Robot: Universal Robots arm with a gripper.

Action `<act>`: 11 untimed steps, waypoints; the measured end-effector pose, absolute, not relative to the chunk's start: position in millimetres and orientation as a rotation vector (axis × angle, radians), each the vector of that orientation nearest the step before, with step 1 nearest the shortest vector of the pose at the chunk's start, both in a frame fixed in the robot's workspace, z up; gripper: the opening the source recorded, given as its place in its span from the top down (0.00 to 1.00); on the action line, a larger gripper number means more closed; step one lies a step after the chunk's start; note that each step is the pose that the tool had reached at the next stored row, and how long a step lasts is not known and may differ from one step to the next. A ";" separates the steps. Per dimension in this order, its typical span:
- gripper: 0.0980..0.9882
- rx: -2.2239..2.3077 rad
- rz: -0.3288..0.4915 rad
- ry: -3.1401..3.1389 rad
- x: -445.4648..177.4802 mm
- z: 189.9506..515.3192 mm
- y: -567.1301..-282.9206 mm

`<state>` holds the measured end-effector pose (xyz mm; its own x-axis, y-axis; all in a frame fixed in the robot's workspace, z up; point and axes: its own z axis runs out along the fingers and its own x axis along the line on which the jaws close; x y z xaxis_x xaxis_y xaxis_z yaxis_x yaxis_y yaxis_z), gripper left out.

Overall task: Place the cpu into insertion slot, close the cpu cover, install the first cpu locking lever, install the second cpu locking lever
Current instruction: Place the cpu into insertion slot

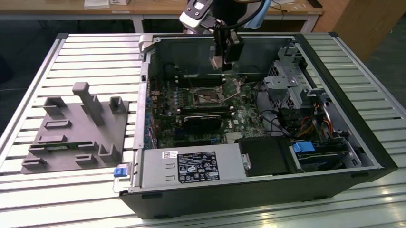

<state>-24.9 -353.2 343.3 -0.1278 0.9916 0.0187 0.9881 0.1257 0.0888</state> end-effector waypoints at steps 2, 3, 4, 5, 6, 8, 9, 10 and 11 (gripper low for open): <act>0.51 2.045 0.123 2.323 -24.9 342.9 -353.2; 0.51 2.045 0.123 2.322 -24.9 342.7 -353.2; 0.51 2.045 0.123 2.322 -24.9 342.6 -353.2; 0.51 2.045 0.123 2.322 -24.9 342.4 -353.2; 0.51 2.046 0.123 2.322 -24.9 342.2 -353.2; 0.51 2.047 0.123 2.321 -24.9 341.0 -353.2; 0.51 2.047 0.123 2.320 -24.9 339.9 -353.2; 0.51 2.048 0.122 2.320 -24.9 339.7 -353.2; 0.51 2.048 0.122 2.320 -24.9 339.5 -353.2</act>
<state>-24.9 -353.2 339.5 -0.1250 0.9920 0.0187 0.9884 0.1229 0.0888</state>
